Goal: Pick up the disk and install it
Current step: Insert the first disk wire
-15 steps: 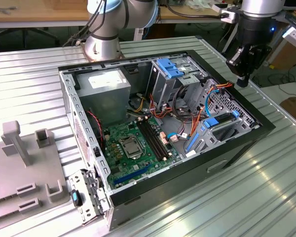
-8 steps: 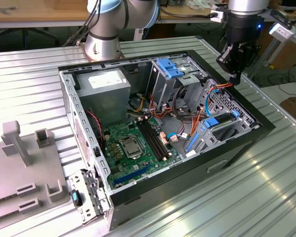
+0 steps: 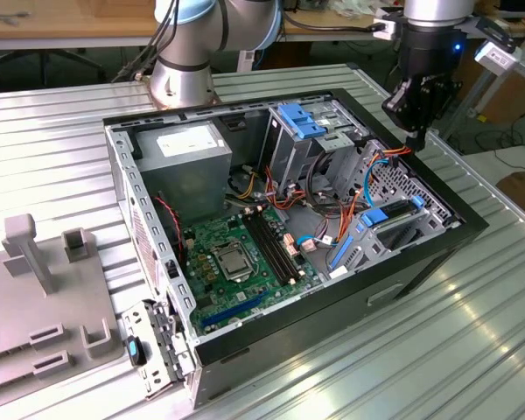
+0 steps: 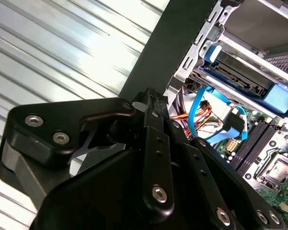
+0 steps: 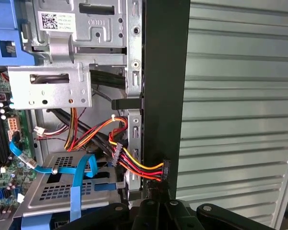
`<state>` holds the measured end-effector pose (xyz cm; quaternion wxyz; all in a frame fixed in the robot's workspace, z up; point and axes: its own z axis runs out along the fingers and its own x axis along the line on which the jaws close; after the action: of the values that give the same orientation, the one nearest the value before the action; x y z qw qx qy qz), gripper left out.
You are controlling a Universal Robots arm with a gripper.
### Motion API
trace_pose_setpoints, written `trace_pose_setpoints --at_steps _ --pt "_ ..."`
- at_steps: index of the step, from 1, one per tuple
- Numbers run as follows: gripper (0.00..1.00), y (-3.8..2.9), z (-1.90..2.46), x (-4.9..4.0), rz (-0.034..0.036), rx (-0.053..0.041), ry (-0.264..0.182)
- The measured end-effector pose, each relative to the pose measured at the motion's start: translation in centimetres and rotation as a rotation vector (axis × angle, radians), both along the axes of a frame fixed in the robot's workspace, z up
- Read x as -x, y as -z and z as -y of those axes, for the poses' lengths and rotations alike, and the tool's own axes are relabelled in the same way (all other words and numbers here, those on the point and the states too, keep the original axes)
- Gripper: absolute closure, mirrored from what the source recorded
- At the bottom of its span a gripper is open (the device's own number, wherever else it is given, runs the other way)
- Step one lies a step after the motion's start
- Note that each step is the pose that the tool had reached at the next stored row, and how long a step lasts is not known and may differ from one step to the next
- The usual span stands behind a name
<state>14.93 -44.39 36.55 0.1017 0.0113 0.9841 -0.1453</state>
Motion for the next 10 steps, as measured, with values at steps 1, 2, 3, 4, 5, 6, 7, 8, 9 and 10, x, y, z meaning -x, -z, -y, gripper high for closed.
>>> trace_pose_setpoints --at_steps 1,2,3,4,5,6,7,8,9,10 --pt "0.89 -0.01 0.00 0.00 -0.0001 0.0004 0.012" --pt "0.89 0.01 0.00 -0.01 -0.0001 0.0003 0.032" --pt "0.89 0.03 -0.01 -0.02 -0.0001 0.0003 0.043" --pt "0.89 0.05 -0.03 -0.04 0.0000 0.0002 0.052" --pt "0.89 0.15 -0.10 -0.13 0.0000 0.0002 0.065" --pt "0.89 0.23 -0.23 -0.18 0.0000 0.0001 0.078" --pt "0.89 0.23 -0.24 -0.18 -0.0001 0.0002 0.078" --pt "0.89 0.23 -0.24 -0.18 0.0000 0.0002 0.078" --pt "0.89 0.23 -0.24 -0.18 -0.0001 0.0002 0.078" --pt "0.89 0.23 -0.24 -0.18 -0.0001 0.0002 0.078"
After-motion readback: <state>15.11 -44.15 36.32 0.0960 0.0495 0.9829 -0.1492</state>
